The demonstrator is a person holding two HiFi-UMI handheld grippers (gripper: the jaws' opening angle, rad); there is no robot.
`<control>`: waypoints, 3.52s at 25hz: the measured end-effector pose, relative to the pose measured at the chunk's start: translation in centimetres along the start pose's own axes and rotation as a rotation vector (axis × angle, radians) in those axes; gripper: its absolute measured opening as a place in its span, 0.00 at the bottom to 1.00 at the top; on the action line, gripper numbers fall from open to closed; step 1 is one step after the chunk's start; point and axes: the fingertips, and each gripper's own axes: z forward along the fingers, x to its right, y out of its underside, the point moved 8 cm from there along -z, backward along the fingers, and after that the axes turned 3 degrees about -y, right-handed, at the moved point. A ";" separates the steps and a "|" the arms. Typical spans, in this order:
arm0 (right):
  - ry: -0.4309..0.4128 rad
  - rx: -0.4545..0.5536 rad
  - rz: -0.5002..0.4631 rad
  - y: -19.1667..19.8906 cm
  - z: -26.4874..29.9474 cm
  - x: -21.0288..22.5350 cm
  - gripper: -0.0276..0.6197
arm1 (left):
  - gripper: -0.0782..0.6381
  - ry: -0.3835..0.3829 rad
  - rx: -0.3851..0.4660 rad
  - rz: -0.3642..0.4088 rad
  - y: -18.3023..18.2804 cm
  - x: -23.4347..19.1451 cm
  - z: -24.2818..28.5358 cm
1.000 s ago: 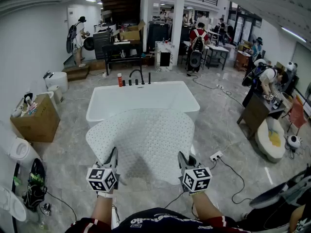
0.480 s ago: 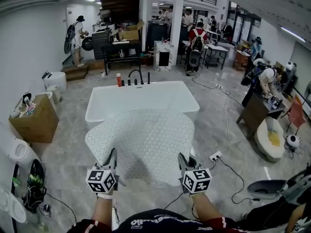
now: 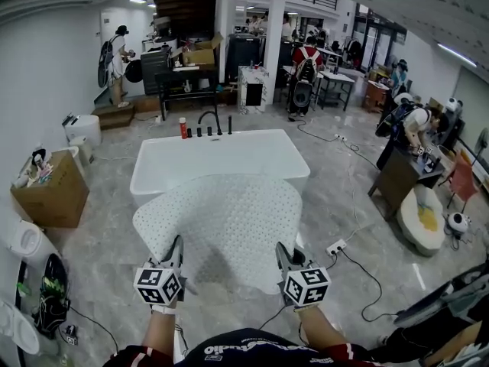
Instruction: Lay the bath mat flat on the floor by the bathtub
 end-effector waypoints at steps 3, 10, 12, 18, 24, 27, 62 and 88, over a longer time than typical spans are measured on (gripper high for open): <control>0.006 0.001 0.005 -0.1 -0.1 0.0 0.12 | 0.15 0.009 0.002 0.014 -0.5 0.2 0.2; 0.019 0.010 0.017 -1.0 0.2 0.3 0.12 | 0.15 0.008 0.016 0.020 -1.5 0.1 0.5; 0.021 0.011 0.021 -0.6 0.1 0.3 0.12 | 0.15 0.007 0.014 0.020 -1.2 0.1 0.4; 0.019 0.010 0.033 -0.3 -0.3 0.9 0.12 | 0.15 0.000 0.012 0.024 -1.0 0.7 0.3; 0.015 0.012 0.041 -0.4 -0.1 1.0 0.12 | 0.15 -0.004 0.009 0.023 -1.2 0.7 0.4; 0.009 0.017 0.041 -0.4 -0.4 1.4 0.12 | 0.15 -0.006 0.012 0.027 -1.2 1.3 0.5; -0.037 -0.005 0.088 2.4 -4.2 10.9 0.12 | 0.15 -0.076 -0.027 0.114 1.1 11.2 2.0; -0.028 -0.069 0.046 1.1 5.9 11.2 0.12 | 0.15 -0.071 -0.018 0.108 1.1 4.2 10.3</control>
